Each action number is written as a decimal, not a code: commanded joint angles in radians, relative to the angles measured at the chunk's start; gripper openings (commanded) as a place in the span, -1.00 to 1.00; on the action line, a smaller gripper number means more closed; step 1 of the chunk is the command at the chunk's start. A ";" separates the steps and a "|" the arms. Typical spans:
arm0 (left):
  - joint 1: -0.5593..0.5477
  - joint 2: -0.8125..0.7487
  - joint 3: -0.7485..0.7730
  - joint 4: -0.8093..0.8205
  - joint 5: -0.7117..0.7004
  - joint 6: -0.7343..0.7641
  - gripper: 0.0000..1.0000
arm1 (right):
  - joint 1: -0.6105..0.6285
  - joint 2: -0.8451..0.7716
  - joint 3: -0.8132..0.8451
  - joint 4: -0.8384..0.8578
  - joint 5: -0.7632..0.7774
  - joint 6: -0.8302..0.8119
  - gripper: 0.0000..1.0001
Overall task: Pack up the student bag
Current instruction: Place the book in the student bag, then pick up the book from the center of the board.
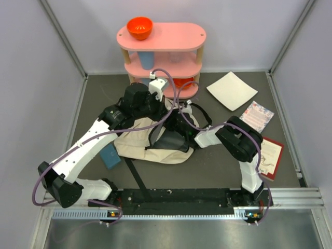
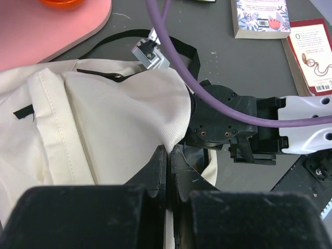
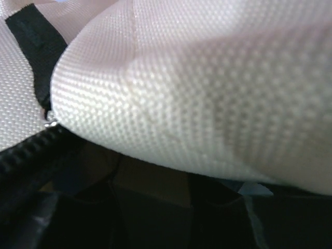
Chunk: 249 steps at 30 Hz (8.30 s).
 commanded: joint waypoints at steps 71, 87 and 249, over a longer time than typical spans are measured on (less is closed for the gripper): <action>0.105 -0.060 -0.096 0.154 0.183 0.054 -1.00 | -0.022 -0.166 -0.019 0.025 -0.454 0.069 -1.00; 0.107 -0.043 -0.131 0.177 0.194 0.059 -1.00 | 0.004 0.044 0.004 0.218 -0.230 0.085 -0.40; -0.071 1.058 0.608 0.855 0.545 -0.357 0.94 | -1.298 -0.655 -0.178 -0.953 -0.253 -0.598 0.95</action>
